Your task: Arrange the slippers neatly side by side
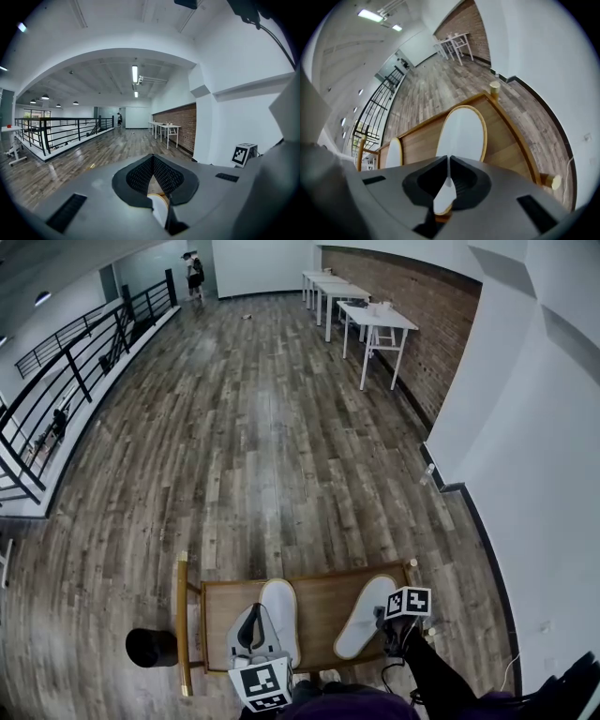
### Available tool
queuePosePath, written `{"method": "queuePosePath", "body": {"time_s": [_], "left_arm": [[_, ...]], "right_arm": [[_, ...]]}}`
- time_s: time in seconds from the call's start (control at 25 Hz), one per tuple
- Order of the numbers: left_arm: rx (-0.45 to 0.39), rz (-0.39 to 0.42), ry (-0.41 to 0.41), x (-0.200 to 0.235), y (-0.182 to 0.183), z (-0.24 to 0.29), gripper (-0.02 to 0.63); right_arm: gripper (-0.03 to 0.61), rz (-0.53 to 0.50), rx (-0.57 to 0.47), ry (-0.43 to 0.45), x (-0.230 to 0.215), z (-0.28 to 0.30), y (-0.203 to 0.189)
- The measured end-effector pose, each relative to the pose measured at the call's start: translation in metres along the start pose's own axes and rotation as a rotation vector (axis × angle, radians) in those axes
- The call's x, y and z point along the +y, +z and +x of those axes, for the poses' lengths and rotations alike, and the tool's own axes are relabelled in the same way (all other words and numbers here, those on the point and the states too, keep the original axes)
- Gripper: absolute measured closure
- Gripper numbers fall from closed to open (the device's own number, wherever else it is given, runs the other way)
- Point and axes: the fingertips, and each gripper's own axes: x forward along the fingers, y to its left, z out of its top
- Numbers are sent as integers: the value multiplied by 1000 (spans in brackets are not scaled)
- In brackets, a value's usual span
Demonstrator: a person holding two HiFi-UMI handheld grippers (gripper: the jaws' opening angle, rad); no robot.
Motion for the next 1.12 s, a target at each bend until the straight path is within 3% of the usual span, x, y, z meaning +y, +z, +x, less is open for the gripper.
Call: {"method": "queuePosePath", "body": {"time_s": [0.2, 0.56, 1.12], "left_arm": [[4, -3, 6, 5, -5, -3, 612], [19, -5, 57, 23, -4, -16, 612], [39, -13, 77, 34, -8, -15, 612]], "right_arm": [[565, -200, 95, 88, 54, 8, 3], [563, -351, 218, 143, 114, 36, -13], [563, -399, 292, 127, 139, 59, -20]]}}
